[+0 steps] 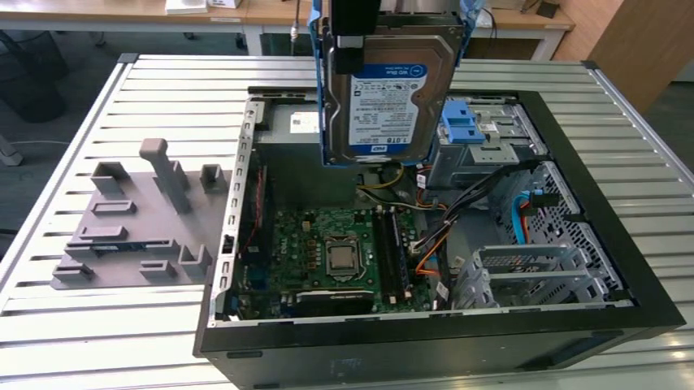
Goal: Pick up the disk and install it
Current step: 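Insert the disk into the insertion slot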
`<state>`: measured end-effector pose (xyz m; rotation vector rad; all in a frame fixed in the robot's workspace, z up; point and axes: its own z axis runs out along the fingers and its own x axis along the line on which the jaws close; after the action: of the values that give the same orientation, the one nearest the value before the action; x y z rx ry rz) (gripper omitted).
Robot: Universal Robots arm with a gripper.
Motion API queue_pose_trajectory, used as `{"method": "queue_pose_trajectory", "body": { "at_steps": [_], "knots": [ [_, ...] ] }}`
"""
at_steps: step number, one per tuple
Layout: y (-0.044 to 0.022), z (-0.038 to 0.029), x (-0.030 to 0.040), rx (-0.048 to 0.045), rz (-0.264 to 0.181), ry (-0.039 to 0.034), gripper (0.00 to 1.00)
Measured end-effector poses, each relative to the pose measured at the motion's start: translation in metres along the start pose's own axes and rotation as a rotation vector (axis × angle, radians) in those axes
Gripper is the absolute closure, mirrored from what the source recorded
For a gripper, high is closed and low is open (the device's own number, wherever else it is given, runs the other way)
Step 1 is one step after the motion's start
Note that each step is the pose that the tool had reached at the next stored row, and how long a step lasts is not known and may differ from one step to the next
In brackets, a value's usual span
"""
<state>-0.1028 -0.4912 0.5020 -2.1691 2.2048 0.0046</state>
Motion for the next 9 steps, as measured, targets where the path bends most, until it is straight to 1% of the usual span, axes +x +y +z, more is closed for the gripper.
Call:
{"method": "queue_pose_trajectory", "body": {
  "at_steps": [1, 2, 6, 7, 9],
  "knots": [
    [-0.0004, 0.0005, 0.0028, 0.0000, 0.000, 0.0000, 0.63],
    [-0.0124, 0.0032, 0.0073, -0.0113, 0.000, 0.0003, 0.63],
    [-0.0227, 0.0050, 0.0077, -0.0268, 0.001, 0.0004, 0.63],
    [-0.0246, 0.0053, 0.0078, -0.0288, 0.001, 0.0004, 0.63],
    [-0.0248, 0.0054, 0.0078, -0.0290, 0.001, 0.0005, 0.63]
  ]
}}
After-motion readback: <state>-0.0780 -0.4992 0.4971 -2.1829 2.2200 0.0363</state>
